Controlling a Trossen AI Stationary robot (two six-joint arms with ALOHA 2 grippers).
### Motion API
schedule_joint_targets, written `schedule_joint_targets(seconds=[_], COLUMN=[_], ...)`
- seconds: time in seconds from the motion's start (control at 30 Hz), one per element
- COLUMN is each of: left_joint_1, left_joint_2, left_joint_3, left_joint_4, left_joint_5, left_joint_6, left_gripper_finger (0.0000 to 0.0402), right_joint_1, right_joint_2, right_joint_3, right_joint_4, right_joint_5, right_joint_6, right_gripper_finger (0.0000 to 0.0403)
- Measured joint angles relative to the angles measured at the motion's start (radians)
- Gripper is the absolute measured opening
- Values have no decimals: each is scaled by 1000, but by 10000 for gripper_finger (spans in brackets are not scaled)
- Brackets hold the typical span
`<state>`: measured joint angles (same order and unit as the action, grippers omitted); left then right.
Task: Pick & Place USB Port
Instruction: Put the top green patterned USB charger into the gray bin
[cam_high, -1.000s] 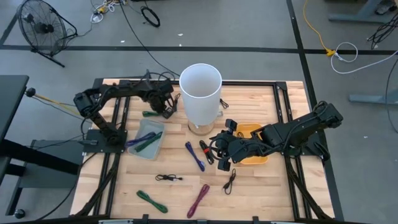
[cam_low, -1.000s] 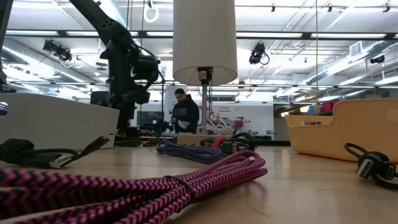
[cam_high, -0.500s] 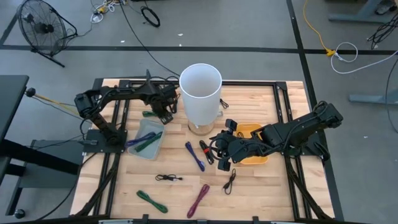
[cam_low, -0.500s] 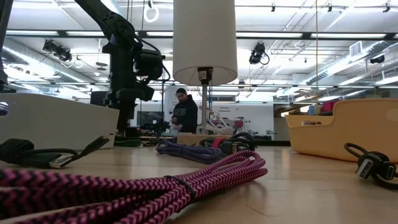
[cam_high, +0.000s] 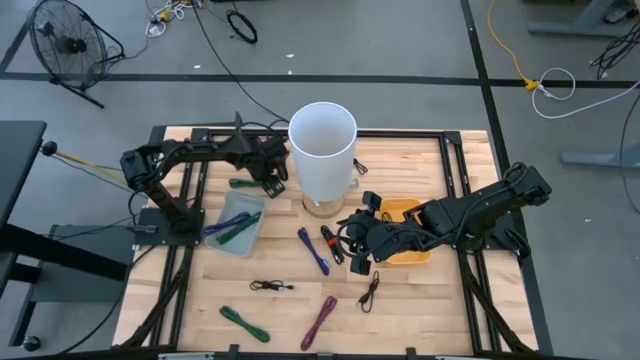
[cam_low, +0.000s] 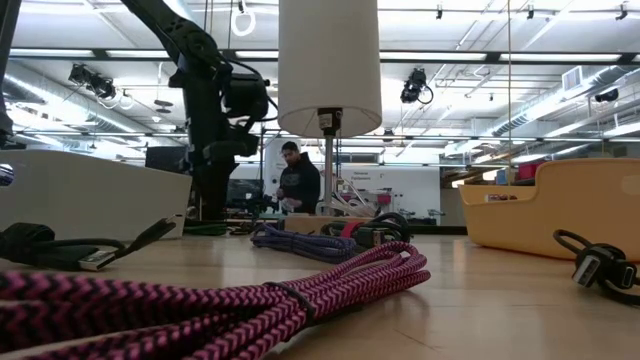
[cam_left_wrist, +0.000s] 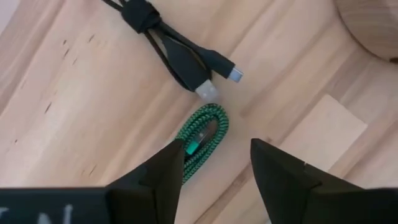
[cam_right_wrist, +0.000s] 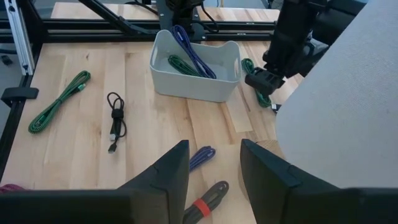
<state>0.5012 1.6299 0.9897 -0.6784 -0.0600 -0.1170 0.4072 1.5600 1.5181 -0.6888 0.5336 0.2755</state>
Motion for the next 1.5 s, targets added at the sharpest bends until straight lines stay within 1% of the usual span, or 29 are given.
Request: schedule_joint_targets(seconds=[0.43, 0.7, 0.9, 1.03, 1.1, 1.17, 1.2, 1.27, 1.3, 1.4, 1.5], left_joint_1=[-10, -15, -16, -16, -16, -17, -17, -17, -16, -16, -23], left_joint_2=[4, 80, 138, 158, 160, 158, 157, 157, 159, 164, 164], left_joint_3=[0, 0, 2, 4, 4, 4, 4, 10, 17, 36, 81], left_joint_4=[-4, 3, 23, 37, 38, 33, 27, 3, -12, -62, -94], left_joint_5=[-13, -15, -53, -47, -43, -37, -37, -57, -69, -71, -72], left_joint_6=[25, 37, 59, 63, 64, 61, 62, 72, 73, 73, 76], left_gripper_finger=[193, 193, 193, 190, 176, 141, 115, 49, 30, 25, 25], right_joint_1=[0, 0, 0, 0, 0, 0, 0, 0, 0, 0, 0], right_joint_2=[0, 0, 0, 0, 0, 0, 0, 0, 0, 0, 0], right_joint_3=[0, 0, 0, 0, 0, 0, 0, 0, 0, 0, 0], right_joint_4=[1, 1, 0, 1, 1, 1, 1, 0, 1, 0, 0], right_joint_5=[0, -2, -2, -2, -2, -2, -2, -2, -2, 0, 0], right_joint_6=[4, 4, 4, 4, 4, 4, 4, 4, 4, 3, 0], right_gripper_finger=[146, 146, 146, 146, 146, 146, 146, 146, 146, 146, 146])
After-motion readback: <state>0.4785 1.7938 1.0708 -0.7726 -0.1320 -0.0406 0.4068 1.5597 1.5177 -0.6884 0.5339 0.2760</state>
